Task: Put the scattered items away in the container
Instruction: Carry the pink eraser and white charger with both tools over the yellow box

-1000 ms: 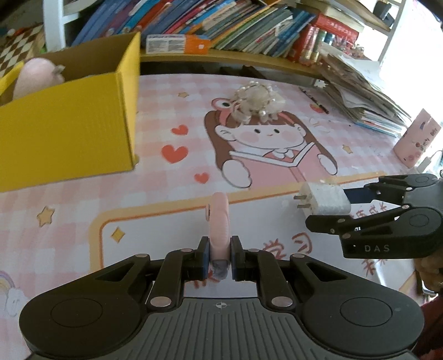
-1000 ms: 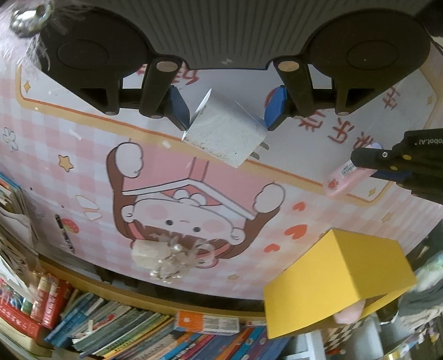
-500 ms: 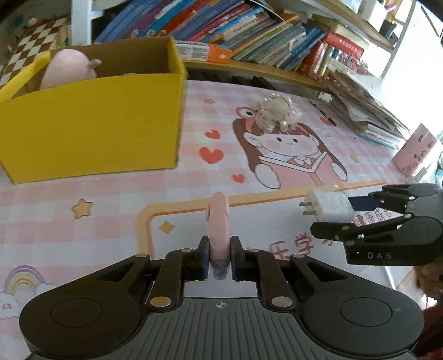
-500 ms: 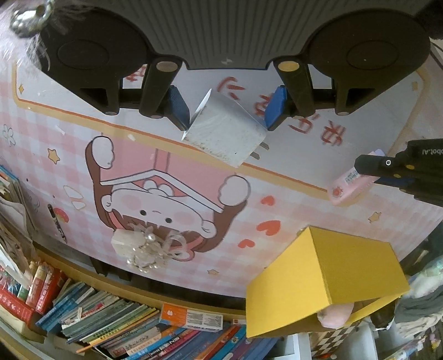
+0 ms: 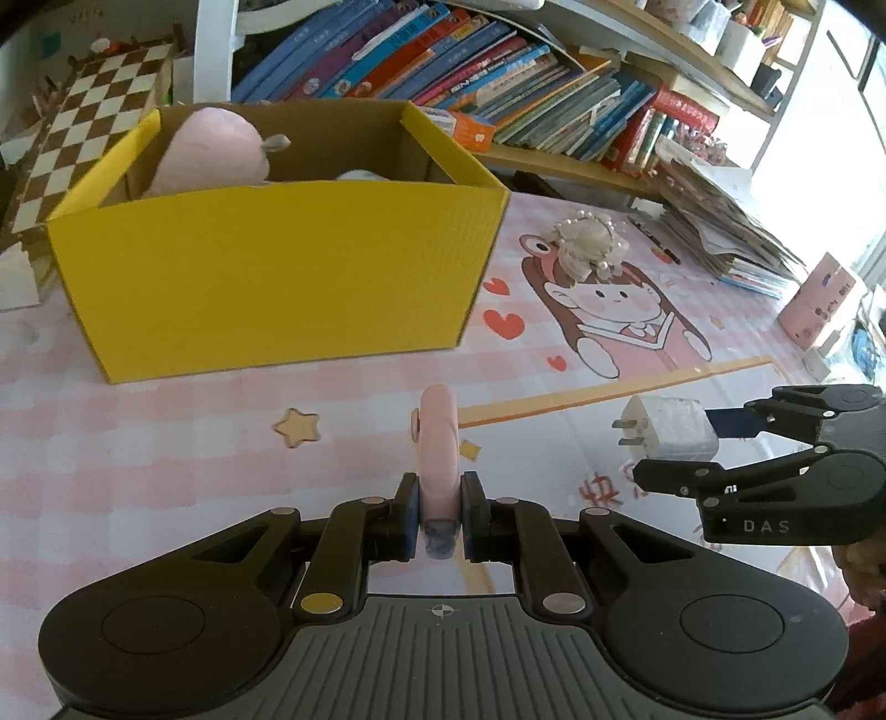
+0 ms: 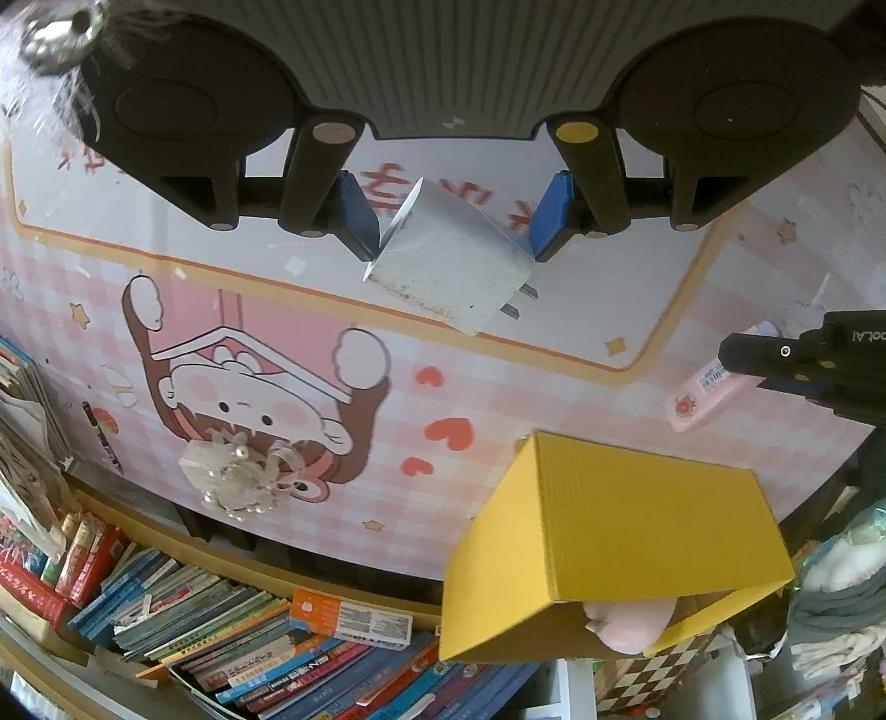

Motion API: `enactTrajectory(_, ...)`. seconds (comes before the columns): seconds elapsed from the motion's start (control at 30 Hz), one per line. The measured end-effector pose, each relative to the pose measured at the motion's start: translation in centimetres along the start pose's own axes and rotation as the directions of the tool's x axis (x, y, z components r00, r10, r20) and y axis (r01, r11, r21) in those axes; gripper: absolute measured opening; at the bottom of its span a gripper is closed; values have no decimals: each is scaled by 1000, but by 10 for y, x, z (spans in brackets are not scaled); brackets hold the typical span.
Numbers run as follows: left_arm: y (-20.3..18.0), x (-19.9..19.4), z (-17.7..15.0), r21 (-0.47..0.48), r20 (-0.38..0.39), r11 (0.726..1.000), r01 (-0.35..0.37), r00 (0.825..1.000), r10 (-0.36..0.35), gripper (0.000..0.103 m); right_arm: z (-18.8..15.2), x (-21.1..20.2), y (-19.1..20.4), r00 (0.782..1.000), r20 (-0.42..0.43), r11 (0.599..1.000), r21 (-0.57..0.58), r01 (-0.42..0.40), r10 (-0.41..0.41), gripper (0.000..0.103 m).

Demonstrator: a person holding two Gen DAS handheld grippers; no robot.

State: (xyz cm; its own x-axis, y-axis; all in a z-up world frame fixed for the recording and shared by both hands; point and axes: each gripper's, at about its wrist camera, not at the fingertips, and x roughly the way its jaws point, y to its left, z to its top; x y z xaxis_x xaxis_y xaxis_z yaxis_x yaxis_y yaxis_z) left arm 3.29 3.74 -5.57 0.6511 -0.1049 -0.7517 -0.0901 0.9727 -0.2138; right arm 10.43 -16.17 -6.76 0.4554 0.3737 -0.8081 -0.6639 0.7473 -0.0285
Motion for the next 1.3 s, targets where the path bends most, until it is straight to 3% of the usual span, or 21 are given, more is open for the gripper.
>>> enactTrajectory(0.3, 40, -23, -2, 18, 26, 1000, 17, 1000, -17, 13, 10, 0, 42, 1000, 29, 1000, 15, -9, 8, 58)
enactTrajectory(0.7, 89, -55, 0, -27, 100, 999, -29, 994, 31, 13, 37, 2, 81, 998, 58, 998, -47, -28, 31, 58)
enactTrajectory(1.3, 116, -93, 43, -41, 294, 999, -8, 956, 20, 13, 107, -24, 98, 980, 171, 991, -108, -84, 101, 58)
